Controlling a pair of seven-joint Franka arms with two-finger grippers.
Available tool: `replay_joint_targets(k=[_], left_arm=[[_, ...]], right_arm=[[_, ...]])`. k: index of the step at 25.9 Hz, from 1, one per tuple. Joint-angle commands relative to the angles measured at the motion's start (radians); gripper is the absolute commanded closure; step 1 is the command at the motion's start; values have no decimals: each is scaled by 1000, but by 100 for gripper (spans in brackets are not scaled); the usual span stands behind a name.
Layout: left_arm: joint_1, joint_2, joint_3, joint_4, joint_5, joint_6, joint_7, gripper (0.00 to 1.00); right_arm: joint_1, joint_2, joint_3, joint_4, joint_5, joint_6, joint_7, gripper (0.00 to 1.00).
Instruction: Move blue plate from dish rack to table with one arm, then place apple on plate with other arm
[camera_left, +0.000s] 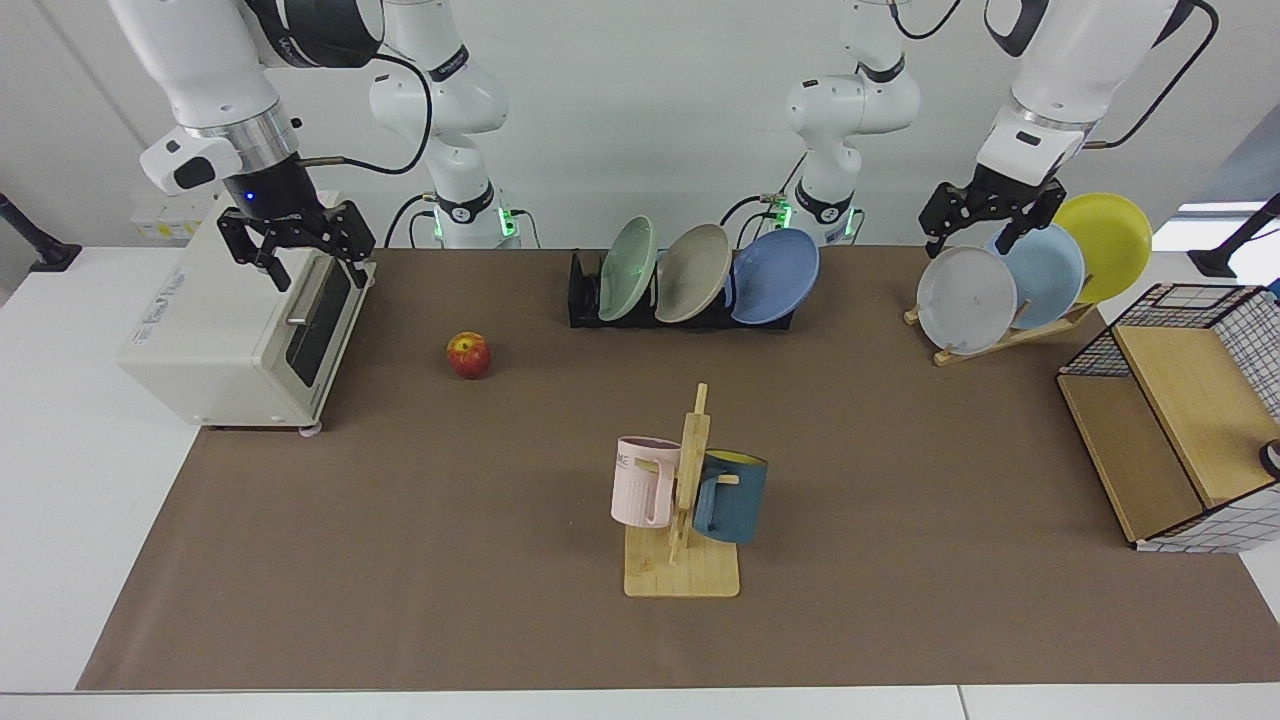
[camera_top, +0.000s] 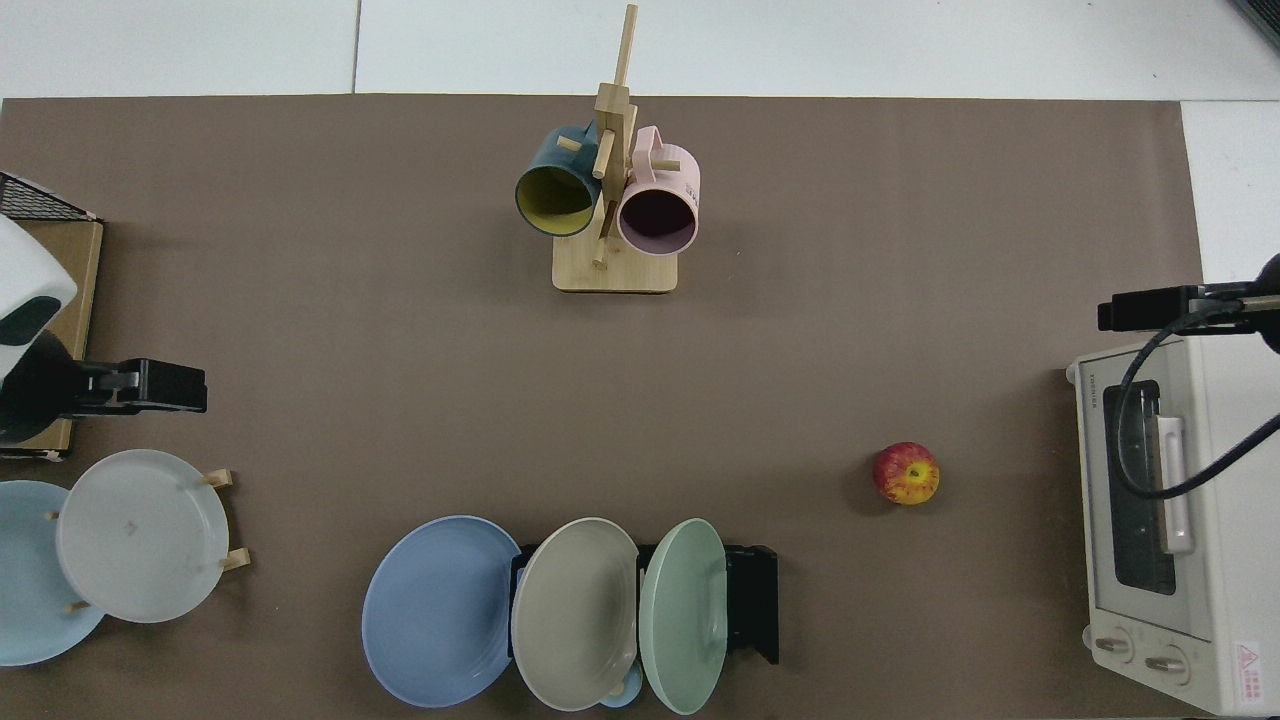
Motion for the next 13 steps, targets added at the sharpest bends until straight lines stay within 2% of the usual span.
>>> replay_joint_targets(k=[1,5,13], left_arm=[[-3,16,1,22,-17,6,14,0],[-3,18,1,24,-17,8,12,0],[-3,16,0,24,-17,8,14,0]], right_arm=[[-3,-12,7,4,-17,-27,6,0],[1,-11,10,7,-41,-25,5,0],[-1,-7,13,3,-43,-10,6,0]])
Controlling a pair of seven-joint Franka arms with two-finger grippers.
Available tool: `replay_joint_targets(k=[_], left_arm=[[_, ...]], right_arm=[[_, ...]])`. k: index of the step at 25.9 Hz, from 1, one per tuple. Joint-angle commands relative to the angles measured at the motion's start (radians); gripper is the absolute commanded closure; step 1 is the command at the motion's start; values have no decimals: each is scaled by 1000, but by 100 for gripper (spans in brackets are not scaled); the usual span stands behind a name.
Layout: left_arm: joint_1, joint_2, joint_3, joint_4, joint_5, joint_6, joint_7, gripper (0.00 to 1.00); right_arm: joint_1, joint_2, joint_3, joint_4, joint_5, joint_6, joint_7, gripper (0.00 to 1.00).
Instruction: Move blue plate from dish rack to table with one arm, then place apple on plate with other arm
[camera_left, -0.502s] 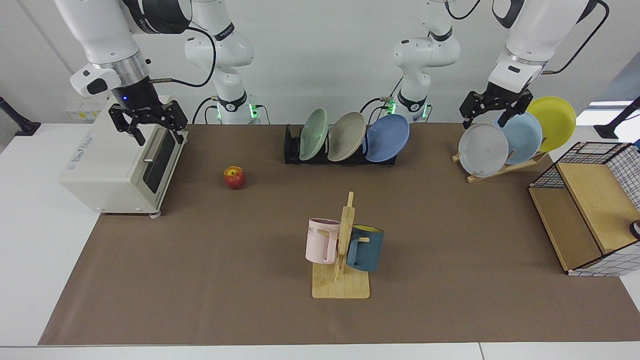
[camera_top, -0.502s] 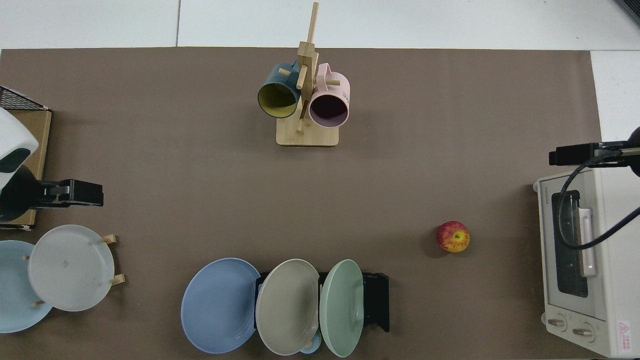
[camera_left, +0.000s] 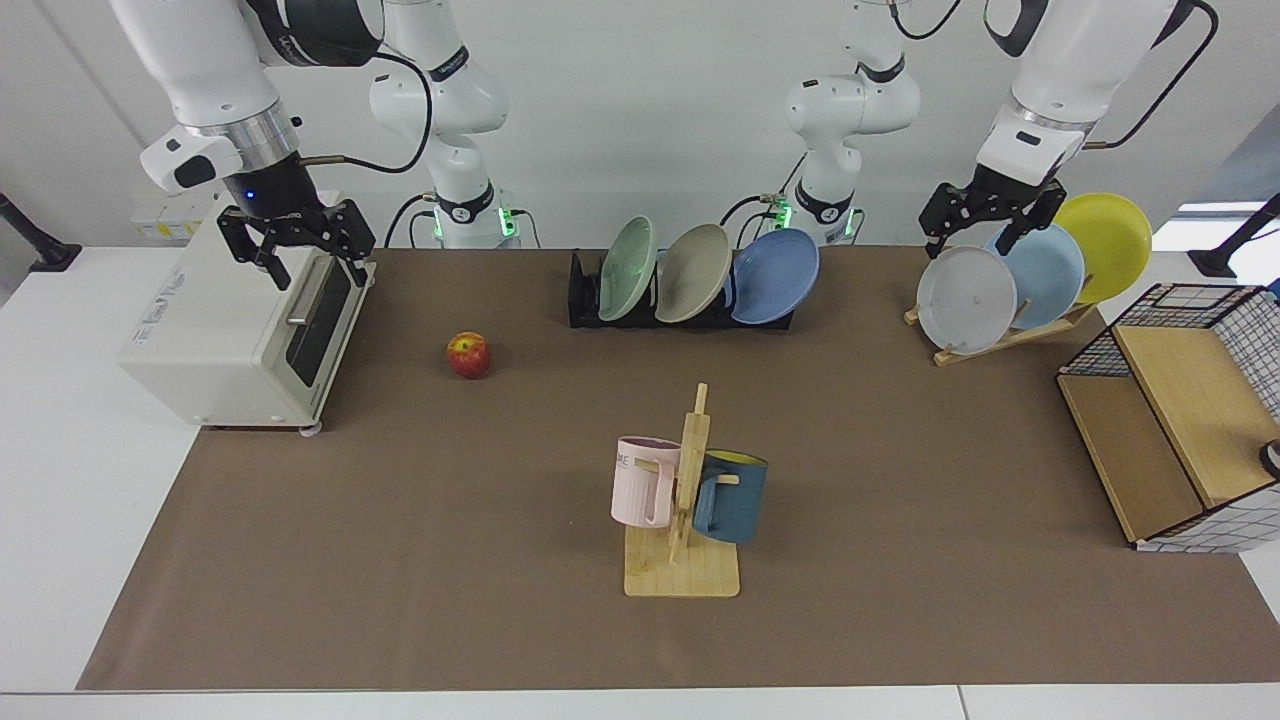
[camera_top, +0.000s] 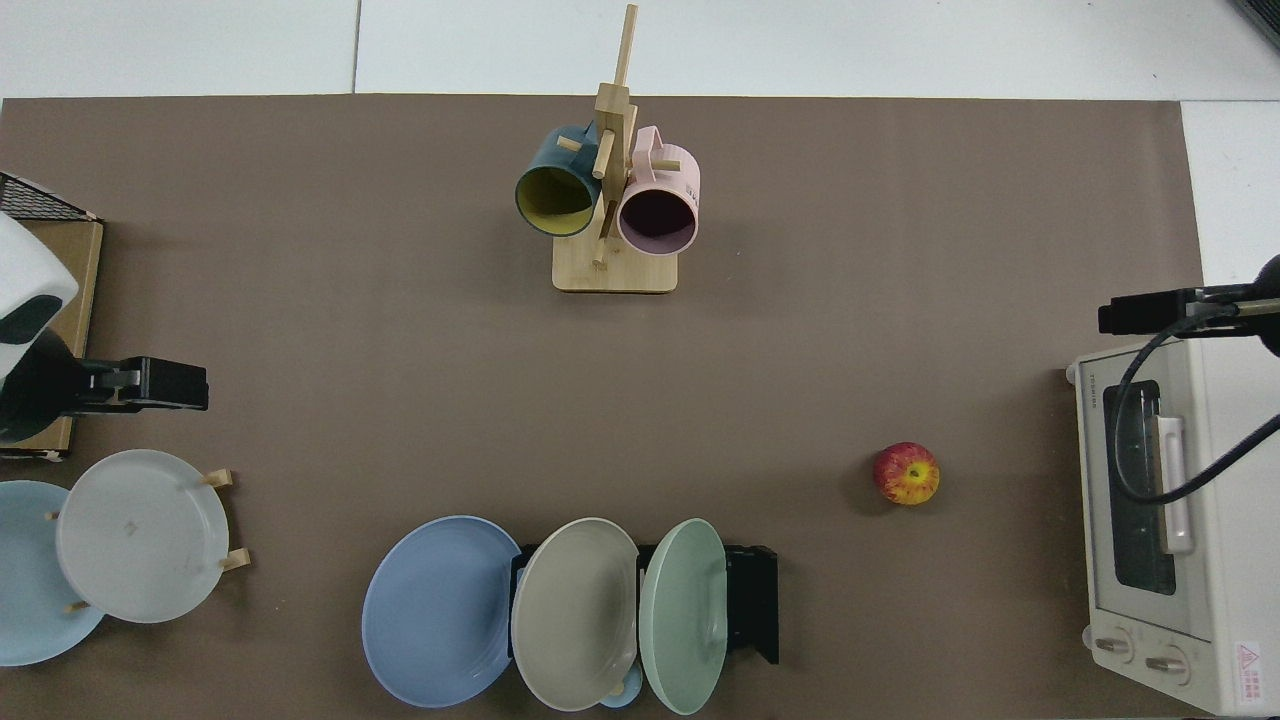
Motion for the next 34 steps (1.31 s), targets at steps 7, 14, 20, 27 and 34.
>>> replay_joint_targets(k=[7,14,20,27,34], left_arm=[[-3,15,1,24,-17,5,13,0],[-3,15,1,24,-18,5,13,0],[-3,15,4,25,-5,-8,-4,0],[-19,-44,-19,-63,-5,5,-16,0],[-39,-258,-181,-415,84,208,-251,0]], right_arm=[[-4,10,10,1,-20,14,12,0],[-2,-1,17,-19,-4,7,19,0],[-4,-12,17,-97,0,8,40,0],[12,-10,20,-178,48,31,206,0],[67,31,19,-249,46,126,220,0]])
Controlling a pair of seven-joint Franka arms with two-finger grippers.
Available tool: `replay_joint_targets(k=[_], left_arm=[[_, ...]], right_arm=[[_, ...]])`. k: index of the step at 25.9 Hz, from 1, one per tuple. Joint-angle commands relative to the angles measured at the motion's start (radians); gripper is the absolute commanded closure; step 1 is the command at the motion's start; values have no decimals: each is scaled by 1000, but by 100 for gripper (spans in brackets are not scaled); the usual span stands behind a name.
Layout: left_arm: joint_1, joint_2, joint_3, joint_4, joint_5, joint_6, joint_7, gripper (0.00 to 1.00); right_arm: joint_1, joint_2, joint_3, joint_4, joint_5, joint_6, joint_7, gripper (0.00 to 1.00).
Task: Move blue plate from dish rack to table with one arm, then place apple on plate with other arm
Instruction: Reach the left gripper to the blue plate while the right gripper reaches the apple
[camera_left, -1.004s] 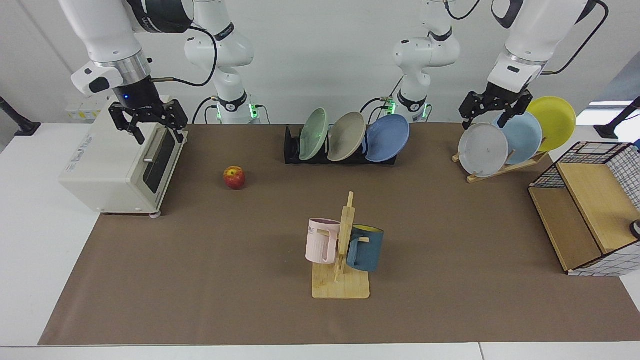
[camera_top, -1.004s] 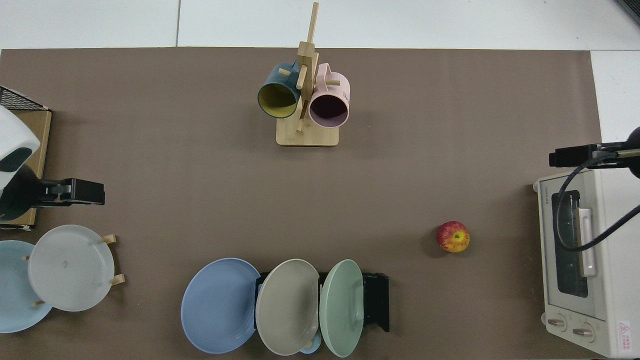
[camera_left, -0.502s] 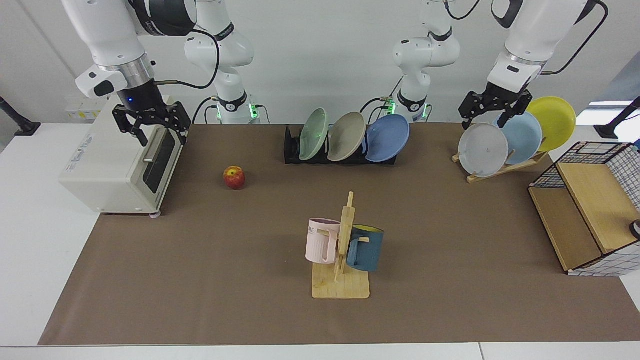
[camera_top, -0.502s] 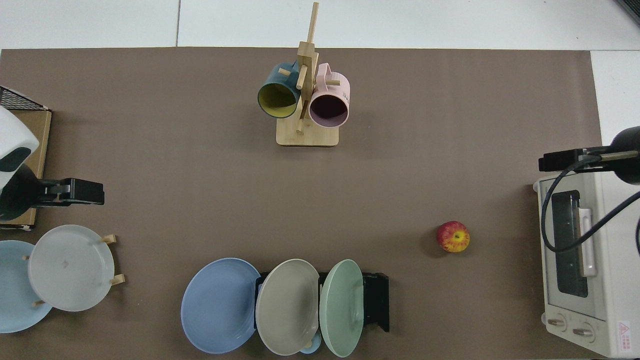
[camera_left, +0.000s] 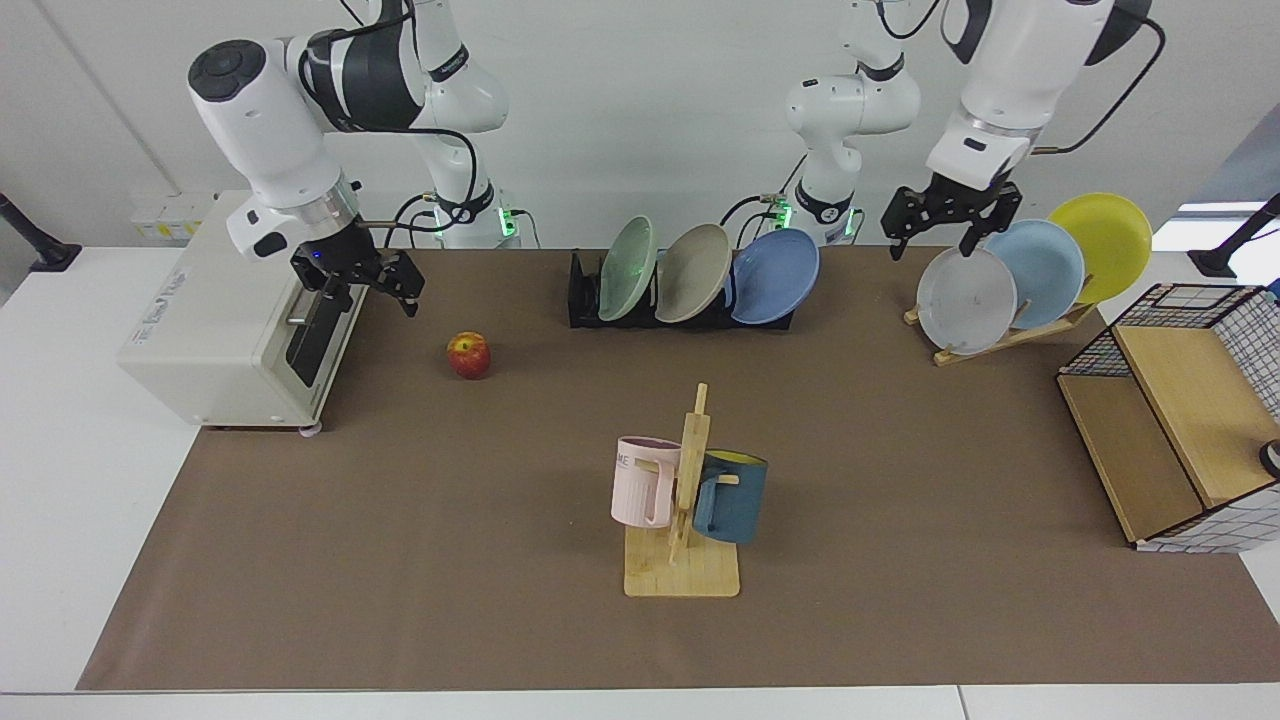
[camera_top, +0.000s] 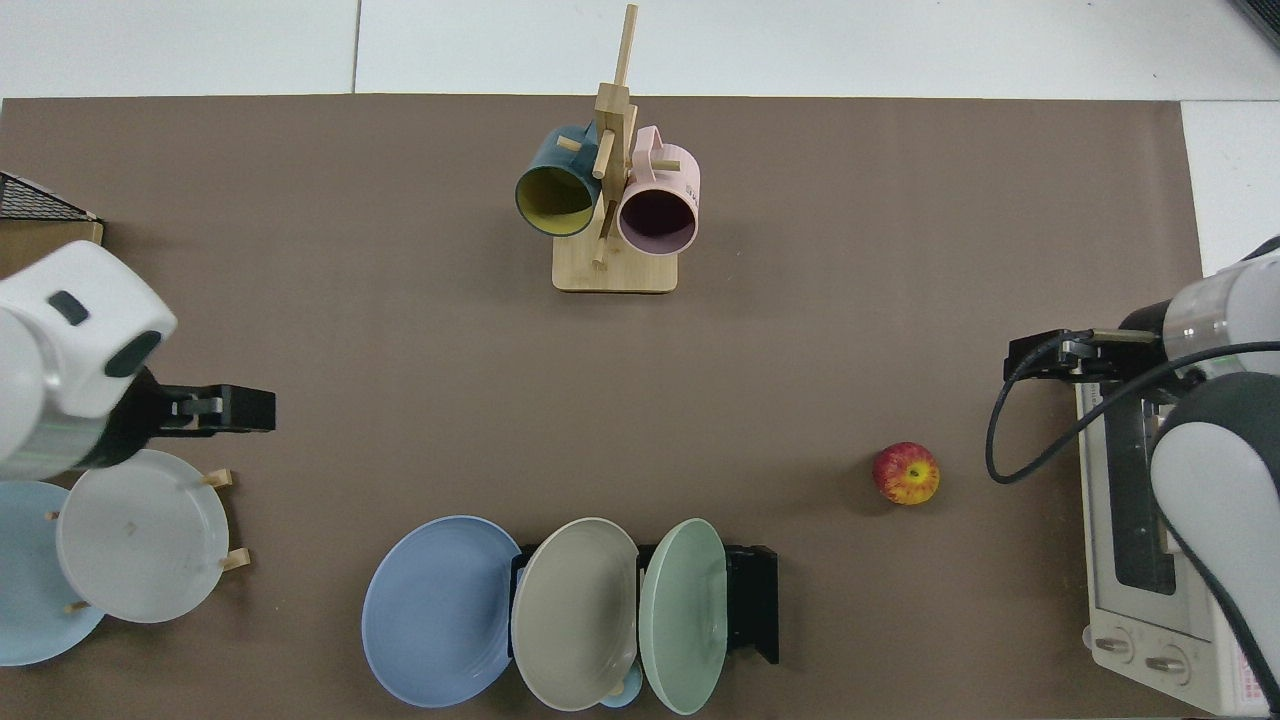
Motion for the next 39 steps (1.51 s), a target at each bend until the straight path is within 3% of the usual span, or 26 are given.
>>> replay_joint_targets(k=[1,4,13,30,33,35,37,39], left_arm=[[-20,-206,-120,-328,80,164,-156,0],[-12,-259,-203,-454,96,242,-218,0],[-21,-304,-246,-618,171,330,-297,0],[-81,-287,-300,-728,152,400,-351,1],[-83,-283,-304,-730,152,399,-348,16],[-83,-283,-306,-730,152,393,-334,38],[-83,-283,-306,-730,151,373,-327,68],[-83,-283,-306,-727,151,364,-321,90]], right_arm=[[52,29,0,-53,5,81,21,0],[66,42,0,-66,-3,80,21,0],[101,72,0,-133,-6,149,21,0],[107,94,0,-280,-4,255,32,0],[107,94,0,-313,-4,282,31,0],[107,94,1,-335,-4,302,31,0],[107,94,0,-356,-4,322,31,0],[107,94,1,-370,-4,334,32,0]])
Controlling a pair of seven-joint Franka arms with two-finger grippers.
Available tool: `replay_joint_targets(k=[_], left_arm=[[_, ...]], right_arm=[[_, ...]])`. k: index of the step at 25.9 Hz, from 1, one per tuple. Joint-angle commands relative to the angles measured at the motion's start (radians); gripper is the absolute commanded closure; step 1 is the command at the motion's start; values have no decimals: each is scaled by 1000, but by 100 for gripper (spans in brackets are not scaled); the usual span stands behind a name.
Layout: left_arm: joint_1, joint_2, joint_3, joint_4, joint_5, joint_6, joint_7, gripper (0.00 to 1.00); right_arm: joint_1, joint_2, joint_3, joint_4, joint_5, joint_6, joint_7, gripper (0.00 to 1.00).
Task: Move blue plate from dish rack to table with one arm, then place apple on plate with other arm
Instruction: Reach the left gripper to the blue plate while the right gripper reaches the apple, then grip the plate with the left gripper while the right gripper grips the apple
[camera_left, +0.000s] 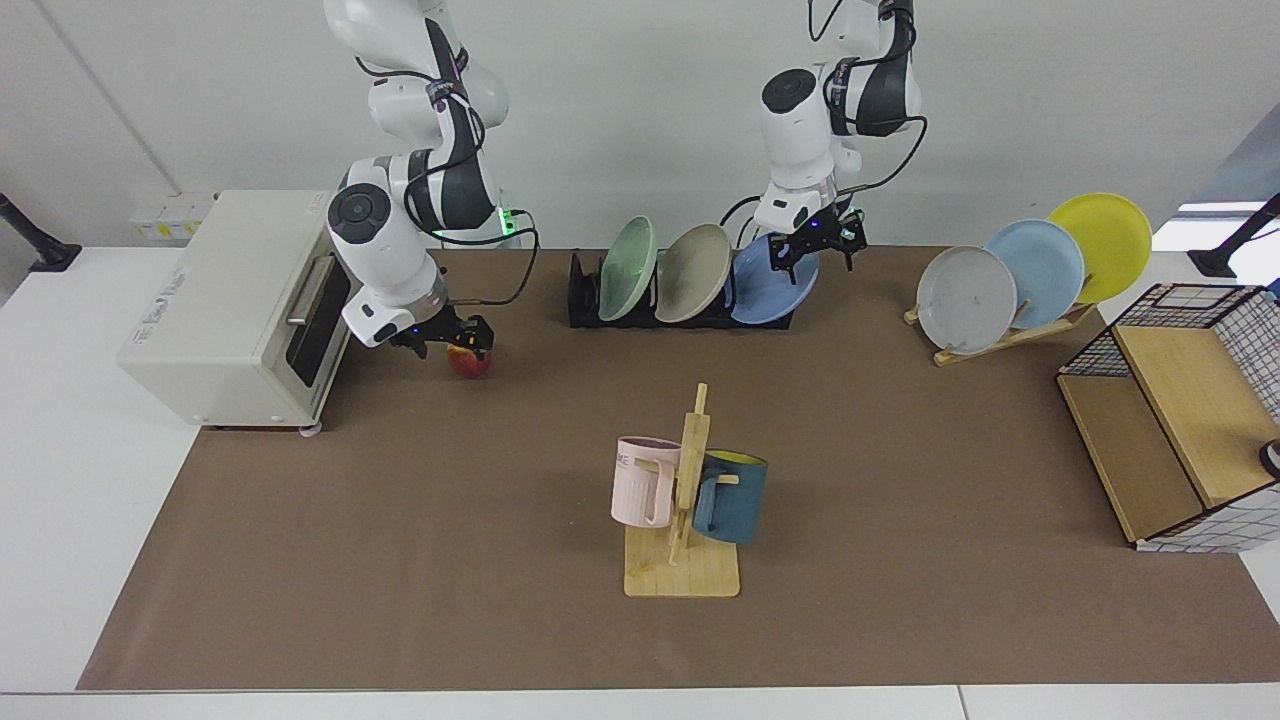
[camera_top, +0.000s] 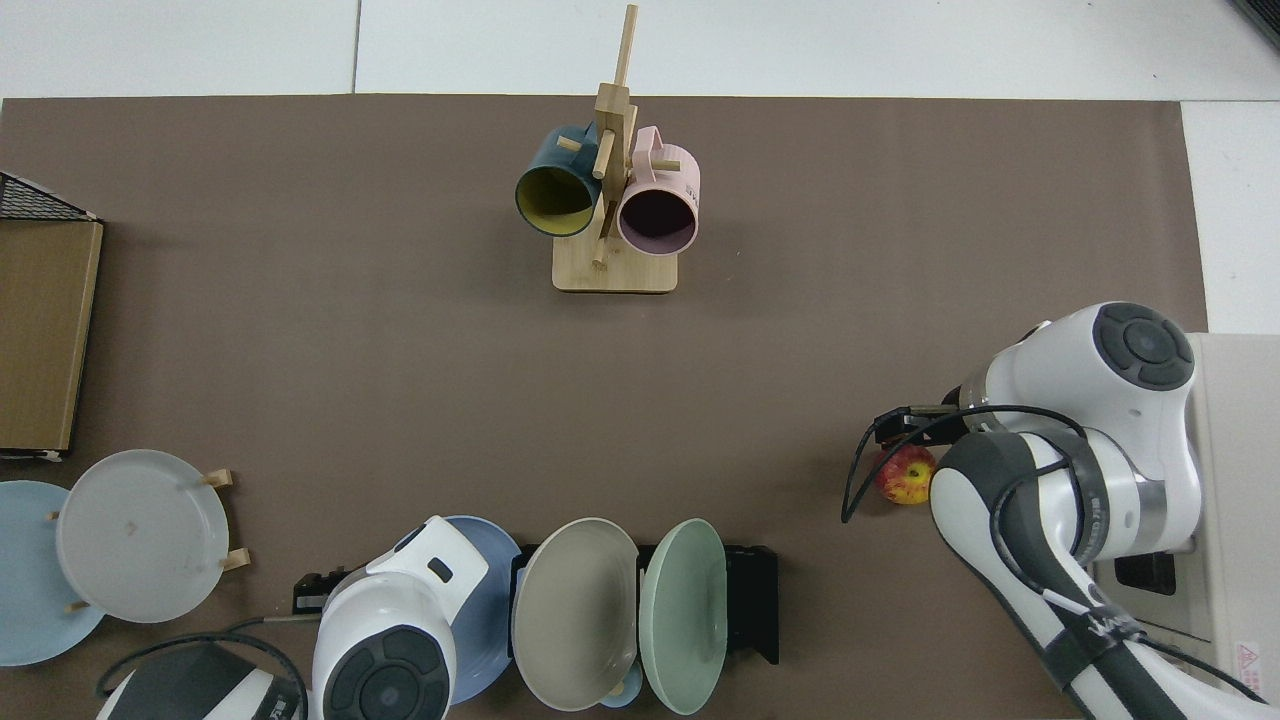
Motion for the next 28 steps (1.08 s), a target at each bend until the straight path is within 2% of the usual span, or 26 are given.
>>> replay_joint_targets(k=[1,7,14,20,21,22,25,26,28], left_arm=[[-10,-11,4,-14,5,-13,7,100],[-2,-5,3,64,-28,-129,-34,100],[1,-5,-68,147,-12,-209,-130,100],[4,-3,-86,225,157,-269,-200,100],[10,-3,-86,236,178,-269,-205,100],[19,0,-86,248,204,-267,-205,100],[65,50,-85,305,263,-249,-208,100],[88,85,-84,340,275,-246,-219,100],[119,174,-83,417,304,-234,-251,100]], right_arm=[[4,-8,-1,-65,-3,65,26,0],[5,43,0,-70,-3,94,21,0],[16,67,0,-77,-2,101,29,0],[25,76,0,-90,-2,119,37,1],[30,78,0,-91,-2,119,37,8],[33,78,0,-93,-2,119,34,23],[30,81,-1,-90,0,119,28,58],[28,83,0,-87,3,119,32,66],[31,90,-1,-76,8,119,22,75]])
